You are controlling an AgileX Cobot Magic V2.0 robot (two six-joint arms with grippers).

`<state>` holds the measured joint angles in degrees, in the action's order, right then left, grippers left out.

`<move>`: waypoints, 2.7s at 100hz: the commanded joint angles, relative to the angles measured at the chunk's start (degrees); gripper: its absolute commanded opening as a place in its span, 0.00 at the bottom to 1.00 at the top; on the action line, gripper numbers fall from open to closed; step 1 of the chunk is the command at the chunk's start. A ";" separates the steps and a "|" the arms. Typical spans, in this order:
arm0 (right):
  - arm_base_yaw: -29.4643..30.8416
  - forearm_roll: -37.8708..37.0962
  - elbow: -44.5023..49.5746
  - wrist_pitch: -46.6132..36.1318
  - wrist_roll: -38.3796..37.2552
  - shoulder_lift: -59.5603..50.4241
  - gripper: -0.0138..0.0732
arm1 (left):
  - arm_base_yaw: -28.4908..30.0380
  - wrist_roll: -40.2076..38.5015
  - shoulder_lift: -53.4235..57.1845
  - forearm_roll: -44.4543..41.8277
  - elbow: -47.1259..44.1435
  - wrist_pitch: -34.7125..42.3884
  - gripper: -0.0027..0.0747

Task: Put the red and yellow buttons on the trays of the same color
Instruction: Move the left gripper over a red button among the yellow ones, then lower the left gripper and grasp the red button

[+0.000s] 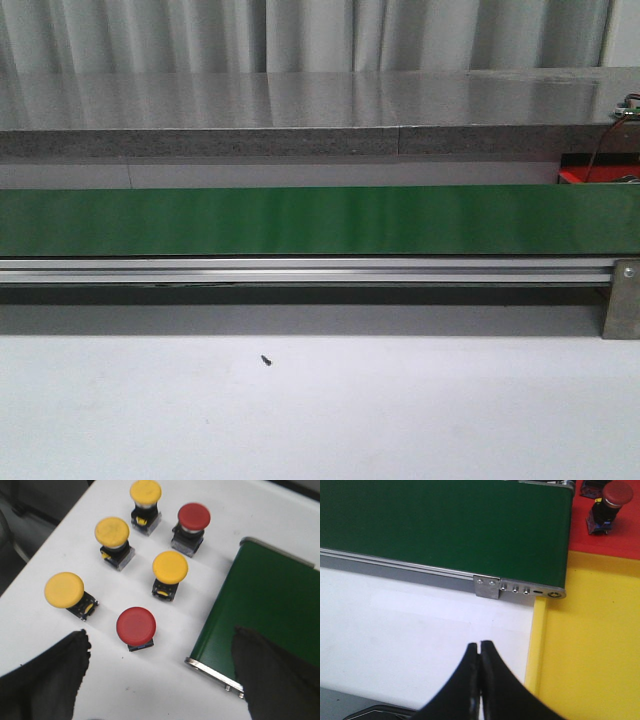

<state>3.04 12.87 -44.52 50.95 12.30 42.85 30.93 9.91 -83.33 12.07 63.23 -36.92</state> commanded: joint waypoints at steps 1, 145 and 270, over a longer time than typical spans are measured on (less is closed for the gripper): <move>0.09 0.96 -1.41 -2.79 0.49 -0.15 0.08 | 0.16 -0.02 -2.76 -0.28 2.80 2.01 0.78; 0.09 0.96 -1.41 -2.79 0.49 -0.15 0.08 | 0.04 -0.02 -19.86 -2.78 4.57 11.55 0.71; 0.09 0.96 -1.41 -2.79 0.49 -0.15 0.08 | -15.39 3.15 -7.00 -3.49 12.41 -3.11 0.12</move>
<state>3.04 12.87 -44.52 50.95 12.30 42.85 17.43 12.84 -92.18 8.72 73.70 -42.82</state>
